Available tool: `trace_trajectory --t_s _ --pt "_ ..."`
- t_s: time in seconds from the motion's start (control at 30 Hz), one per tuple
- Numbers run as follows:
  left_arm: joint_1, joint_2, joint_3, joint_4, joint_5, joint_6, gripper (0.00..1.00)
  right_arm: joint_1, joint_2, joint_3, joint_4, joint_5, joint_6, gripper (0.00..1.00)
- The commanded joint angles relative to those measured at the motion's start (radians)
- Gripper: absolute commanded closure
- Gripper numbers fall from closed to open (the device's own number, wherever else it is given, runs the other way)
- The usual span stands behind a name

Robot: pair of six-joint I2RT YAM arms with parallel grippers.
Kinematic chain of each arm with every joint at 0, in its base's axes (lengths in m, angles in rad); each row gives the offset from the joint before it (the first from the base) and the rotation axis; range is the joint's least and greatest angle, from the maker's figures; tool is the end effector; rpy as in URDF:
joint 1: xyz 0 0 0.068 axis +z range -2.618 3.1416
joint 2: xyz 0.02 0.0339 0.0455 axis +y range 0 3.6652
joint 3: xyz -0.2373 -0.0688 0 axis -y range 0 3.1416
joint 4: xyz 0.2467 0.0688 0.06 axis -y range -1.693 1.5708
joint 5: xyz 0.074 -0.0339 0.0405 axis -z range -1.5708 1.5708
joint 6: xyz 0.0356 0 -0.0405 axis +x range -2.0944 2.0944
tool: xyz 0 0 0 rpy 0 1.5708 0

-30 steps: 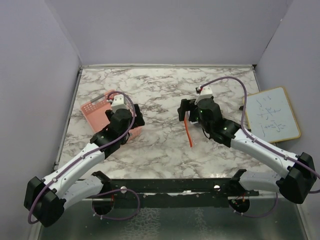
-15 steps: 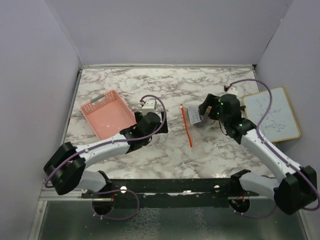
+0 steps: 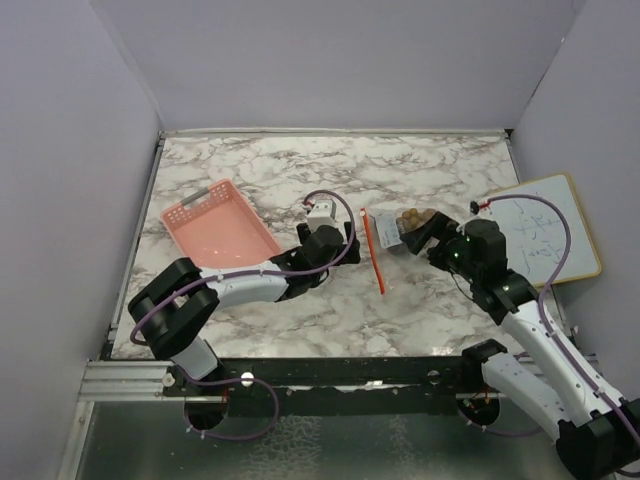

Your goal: Open the zip-top bag and remove the fake food

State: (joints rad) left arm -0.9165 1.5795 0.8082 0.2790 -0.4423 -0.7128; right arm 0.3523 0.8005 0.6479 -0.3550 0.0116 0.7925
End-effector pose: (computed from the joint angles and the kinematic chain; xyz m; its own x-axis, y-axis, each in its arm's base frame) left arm 0.2156 -0.2560 0.1717 -0.5365 -0.2717 -0.7990 0.1807 0.8878 -0.4232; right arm 0.1911 0.0698 0.2523 -0.5592 0.5531 -0.6176 0.0893 0.7808 0.6184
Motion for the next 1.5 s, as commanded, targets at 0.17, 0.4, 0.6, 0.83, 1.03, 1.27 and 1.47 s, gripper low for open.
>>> trace_trajectory --t_s 0.17,0.4,0.6,0.83,1.03,1.27,1.47 --pt "-0.001 -0.022 -0.008 0.068 -0.014 -0.029 0.11 -0.001 0.117 -0.113 0.051 -0.086 0.045 0.11" --pt "0.001 -0.032 -0.022 0.057 -0.023 -0.028 0.11 -0.001 0.277 -0.101 0.161 -0.108 0.023 0.51" --pt "-0.001 -0.018 -0.055 0.108 -0.033 -0.026 0.02 -0.001 0.239 -0.009 0.118 -0.134 -0.028 0.82" --pt "0.001 -0.007 -0.128 0.359 -0.002 -0.018 0.01 -0.002 0.128 -0.004 0.065 -0.097 -0.119 0.99" --pt "0.001 0.068 -0.113 0.506 0.087 -0.057 0.01 -0.001 0.128 0.022 0.044 -0.109 -0.104 0.99" --pt "-0.004 0.224 -0.127 0.732 0.227 -0.368 0.08 -0.002 0.114 0.026 0.064 -0.11 -0.111 0.99" --pt "-0.042 0.349 -0.103 0.86 0.189 -0.54 0.13 -0.001 0.077 -0.042 0.089 -0.138 -0.13 0.99"
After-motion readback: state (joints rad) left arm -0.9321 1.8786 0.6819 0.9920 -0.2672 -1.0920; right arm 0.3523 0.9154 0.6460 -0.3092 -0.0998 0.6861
